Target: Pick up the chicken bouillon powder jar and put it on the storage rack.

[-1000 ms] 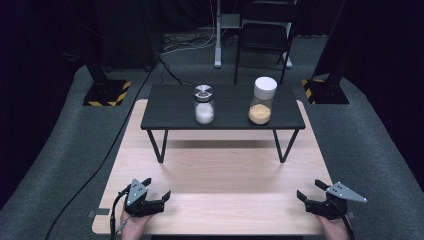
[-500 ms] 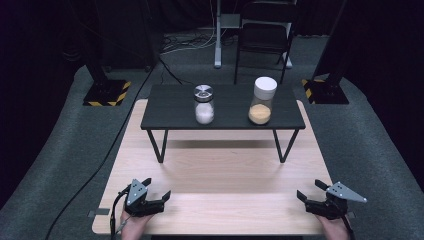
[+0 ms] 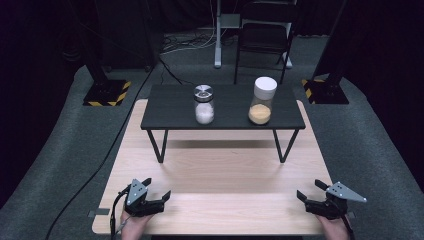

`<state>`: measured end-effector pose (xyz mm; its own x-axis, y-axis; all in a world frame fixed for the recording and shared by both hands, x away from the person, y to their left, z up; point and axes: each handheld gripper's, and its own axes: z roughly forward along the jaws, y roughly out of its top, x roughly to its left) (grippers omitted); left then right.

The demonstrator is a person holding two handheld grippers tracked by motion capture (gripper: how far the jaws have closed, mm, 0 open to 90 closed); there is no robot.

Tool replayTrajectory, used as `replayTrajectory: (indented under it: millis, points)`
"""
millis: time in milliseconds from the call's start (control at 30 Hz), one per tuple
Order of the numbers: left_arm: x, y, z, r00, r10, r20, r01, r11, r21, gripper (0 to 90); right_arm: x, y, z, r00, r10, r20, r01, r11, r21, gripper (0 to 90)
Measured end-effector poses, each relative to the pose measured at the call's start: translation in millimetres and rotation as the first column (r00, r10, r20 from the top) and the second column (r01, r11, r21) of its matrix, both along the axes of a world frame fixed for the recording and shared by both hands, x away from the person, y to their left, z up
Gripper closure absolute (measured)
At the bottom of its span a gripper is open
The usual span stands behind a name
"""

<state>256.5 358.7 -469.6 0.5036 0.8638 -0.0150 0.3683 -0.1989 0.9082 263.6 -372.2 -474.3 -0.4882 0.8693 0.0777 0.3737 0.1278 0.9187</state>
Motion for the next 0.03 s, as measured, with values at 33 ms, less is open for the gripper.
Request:
replayTrajectory:
  millis: [33]
  points:
    - [0.2,0.1,0.2,1.0,0.0,-0.001,0.0,1.0,0.0,10.4,0.1,-0.1,0.0,1.0,0.0,0.0,0.0,1.0,0.0,9.4]
